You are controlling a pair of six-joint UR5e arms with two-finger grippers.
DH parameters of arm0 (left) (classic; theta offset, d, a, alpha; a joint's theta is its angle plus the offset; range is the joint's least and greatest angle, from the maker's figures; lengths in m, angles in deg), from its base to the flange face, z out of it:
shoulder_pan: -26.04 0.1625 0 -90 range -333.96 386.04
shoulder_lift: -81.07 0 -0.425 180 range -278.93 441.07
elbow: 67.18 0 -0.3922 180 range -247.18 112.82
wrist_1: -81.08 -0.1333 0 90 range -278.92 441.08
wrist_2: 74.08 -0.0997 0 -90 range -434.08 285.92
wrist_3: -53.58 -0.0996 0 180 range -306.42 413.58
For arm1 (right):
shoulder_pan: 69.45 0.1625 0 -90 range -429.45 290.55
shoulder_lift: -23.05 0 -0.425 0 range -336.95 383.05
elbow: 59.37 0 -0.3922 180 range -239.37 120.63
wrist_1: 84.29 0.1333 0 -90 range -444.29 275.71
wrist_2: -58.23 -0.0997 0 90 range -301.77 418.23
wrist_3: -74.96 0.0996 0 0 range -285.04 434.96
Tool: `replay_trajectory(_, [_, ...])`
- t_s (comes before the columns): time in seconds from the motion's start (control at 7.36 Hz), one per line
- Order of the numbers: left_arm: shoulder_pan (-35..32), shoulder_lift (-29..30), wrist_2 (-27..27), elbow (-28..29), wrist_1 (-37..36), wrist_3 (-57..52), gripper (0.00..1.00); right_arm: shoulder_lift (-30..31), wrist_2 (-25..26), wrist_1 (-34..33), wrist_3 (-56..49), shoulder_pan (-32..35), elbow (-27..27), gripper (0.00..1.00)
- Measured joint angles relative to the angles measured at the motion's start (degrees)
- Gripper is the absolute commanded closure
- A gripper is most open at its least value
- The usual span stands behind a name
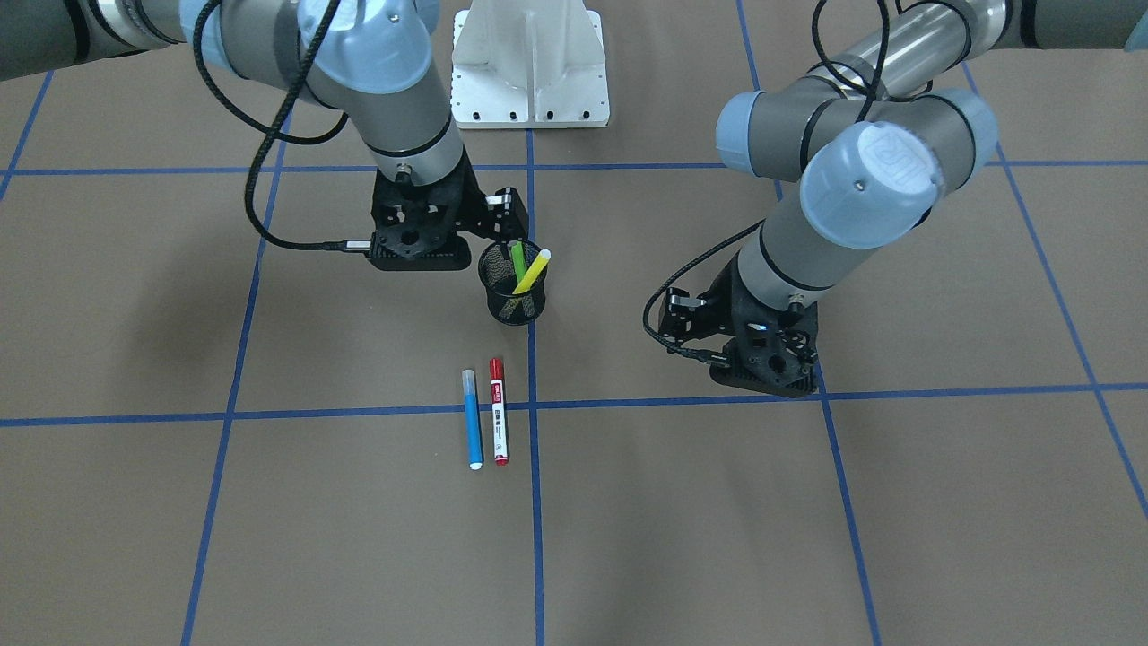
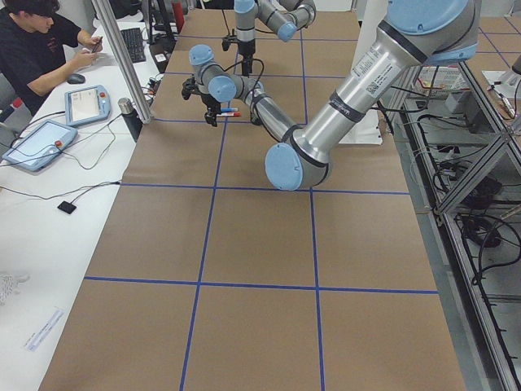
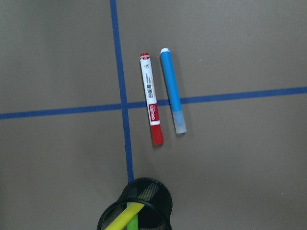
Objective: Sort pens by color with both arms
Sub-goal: 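Withdraw the left gripper while the right gripper moves over the cup, then lower the right gripper into the cup and grasp the green highlighter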
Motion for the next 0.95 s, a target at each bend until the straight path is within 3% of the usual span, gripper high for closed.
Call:
replay_trajectory(0.41, [-2.4,-4.9,0.2,-5.5,-3.3,-1.6,0.26,-2.6,1.1,-0.3,0.1,-5.1,3.3,0.13])
replay_trajectory(0.95, [-2.8,-6.7,0.2,-6.4,-3.1,-2.4,0.26,-4.4,3.3,-0.3,-1.3,-6.9,8.4,0.24])
